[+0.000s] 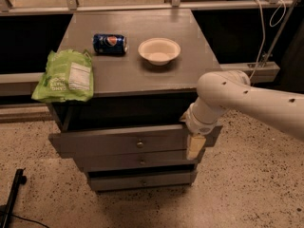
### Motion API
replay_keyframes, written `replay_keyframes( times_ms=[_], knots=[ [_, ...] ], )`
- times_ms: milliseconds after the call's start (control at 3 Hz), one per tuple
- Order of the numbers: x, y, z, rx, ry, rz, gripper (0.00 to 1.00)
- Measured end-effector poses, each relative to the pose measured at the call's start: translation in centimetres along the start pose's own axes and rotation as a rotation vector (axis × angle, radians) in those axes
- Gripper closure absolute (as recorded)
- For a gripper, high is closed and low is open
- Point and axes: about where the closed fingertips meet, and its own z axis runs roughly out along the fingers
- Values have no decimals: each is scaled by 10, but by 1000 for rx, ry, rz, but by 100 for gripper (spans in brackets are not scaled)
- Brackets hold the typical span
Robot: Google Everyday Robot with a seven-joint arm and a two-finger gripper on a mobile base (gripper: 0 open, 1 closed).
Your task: Open top drawer
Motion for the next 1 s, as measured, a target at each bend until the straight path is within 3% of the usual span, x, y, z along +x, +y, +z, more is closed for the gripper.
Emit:
replay_keyframes(
  times_ms=[333,1000],
  knots=[
    [-10,28,-3,-120,35,32,35],
    [-15,39,-12,-149,30,35,40]
  ],
)
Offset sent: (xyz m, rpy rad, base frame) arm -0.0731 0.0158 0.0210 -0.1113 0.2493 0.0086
